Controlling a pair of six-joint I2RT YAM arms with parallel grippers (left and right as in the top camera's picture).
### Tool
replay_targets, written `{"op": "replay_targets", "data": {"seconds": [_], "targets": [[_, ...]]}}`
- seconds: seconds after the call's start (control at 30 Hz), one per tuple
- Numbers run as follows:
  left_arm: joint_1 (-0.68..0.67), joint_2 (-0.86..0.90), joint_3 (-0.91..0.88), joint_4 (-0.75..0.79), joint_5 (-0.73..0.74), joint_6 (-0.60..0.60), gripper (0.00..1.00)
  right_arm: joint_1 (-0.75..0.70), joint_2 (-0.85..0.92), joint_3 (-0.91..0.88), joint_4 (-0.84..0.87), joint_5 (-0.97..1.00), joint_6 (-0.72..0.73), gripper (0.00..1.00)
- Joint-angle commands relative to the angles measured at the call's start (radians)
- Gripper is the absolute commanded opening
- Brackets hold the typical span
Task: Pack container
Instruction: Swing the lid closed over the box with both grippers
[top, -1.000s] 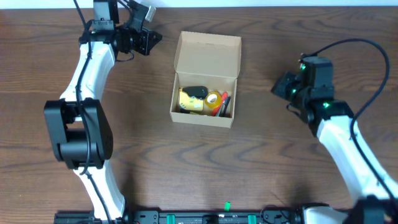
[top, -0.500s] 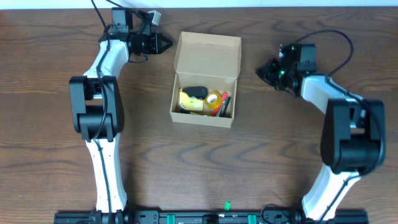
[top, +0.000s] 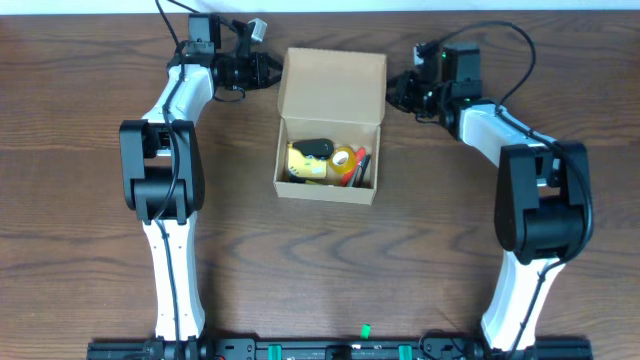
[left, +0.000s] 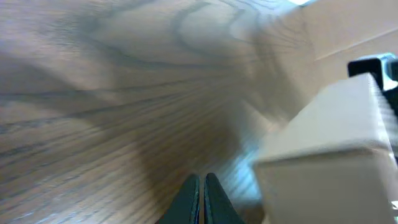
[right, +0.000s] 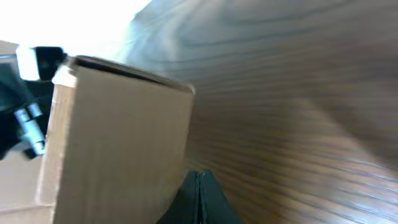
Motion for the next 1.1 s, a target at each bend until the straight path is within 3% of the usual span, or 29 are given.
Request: {"op": "replay_targets", "data": {"seconds": [0.0,0.23,0.43,0.57,0.73,1.07], "targets": [[-0.002,0.013,0.034,-0.003,0.111,-0.007,0.06,0.005,0.005,0.021,0.024,-0.103,0.01,0.01],[0.001,0.012,0.154,-0.126,0.165,0.028,0.06,-0.019,0.004,0.059,0.048,-0.223,0.002,0.02],[0.001,-0.031,0.236,-0.327,0.145,0.206,0.05,-0.018,0.002,0.169,0.044,-0.333,-0.032,0.01],[0.001,-0.084,0.239,-0.463,0.05,0.327,0.06,-0.015,0.001,0.215,0.032,-0.397,-0.032,0.02],[-0.001,-0.158,0.239,-0.641,-0.056,0.498,0.06,0.001,0.001,0.221,-0.112,-0.436,-0.09,0.02],[-0.001,-0.205,0.239,-0.834,-0.09,0.668,0.06,0.061,-0.017,0.222,-0.393,-0.41,-0.303,0.02]]}}
